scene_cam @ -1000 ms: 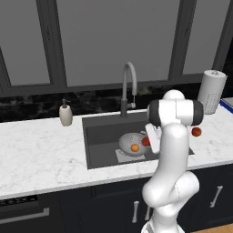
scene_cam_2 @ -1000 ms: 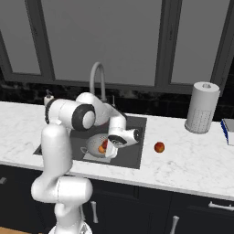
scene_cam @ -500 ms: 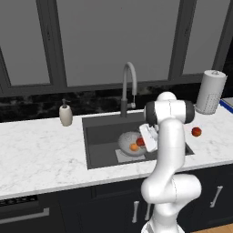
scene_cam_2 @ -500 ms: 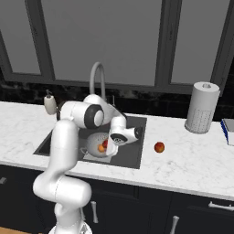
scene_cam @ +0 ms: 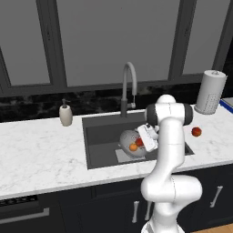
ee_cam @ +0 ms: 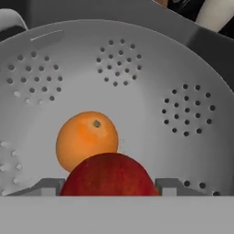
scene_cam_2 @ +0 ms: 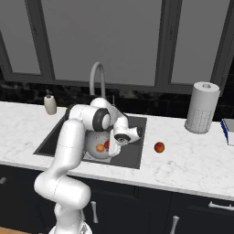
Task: Put the colander in the sink, put the tangerine, apple, apple in the colander, and turn on the sink faucet and pour water over the colander.
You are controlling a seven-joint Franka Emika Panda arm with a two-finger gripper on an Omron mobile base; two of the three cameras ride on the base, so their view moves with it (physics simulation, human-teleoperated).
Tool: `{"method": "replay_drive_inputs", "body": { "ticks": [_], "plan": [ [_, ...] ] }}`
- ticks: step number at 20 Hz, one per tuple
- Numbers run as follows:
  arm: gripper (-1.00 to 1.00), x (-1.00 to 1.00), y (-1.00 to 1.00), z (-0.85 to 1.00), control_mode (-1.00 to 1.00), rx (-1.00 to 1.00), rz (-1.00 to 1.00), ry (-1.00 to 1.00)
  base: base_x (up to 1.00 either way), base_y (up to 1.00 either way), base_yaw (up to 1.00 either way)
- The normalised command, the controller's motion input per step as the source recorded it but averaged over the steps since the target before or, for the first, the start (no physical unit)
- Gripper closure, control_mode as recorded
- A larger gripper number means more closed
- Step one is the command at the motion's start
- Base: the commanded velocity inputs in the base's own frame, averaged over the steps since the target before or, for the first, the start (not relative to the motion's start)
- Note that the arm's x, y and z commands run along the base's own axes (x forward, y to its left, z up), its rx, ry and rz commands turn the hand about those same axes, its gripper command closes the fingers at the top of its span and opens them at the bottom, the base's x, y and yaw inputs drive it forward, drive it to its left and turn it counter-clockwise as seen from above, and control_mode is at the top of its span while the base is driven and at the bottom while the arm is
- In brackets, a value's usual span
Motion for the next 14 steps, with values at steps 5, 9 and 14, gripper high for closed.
{"method": "replay_drive_inputs", "body": {
  "ticks": [5, 9, 14],
  "plan": [
    [-1.0, -0.07, 0.0, 0.07, -1.0, 0.06, 0.05, -0.09, 0.0, 0.0, 0.0],
    [-1.0, -0.37, 0.0, 0.33, -1.0, 0.07, 0.06, -0.14, 0.0, 0.0, 0.0],
    [-1.0, -0.53, 0.0, 0.53, -1.0, 0.05, 0.02, -0.15, 0.0, 0.0, 0.0]
  ]
}}
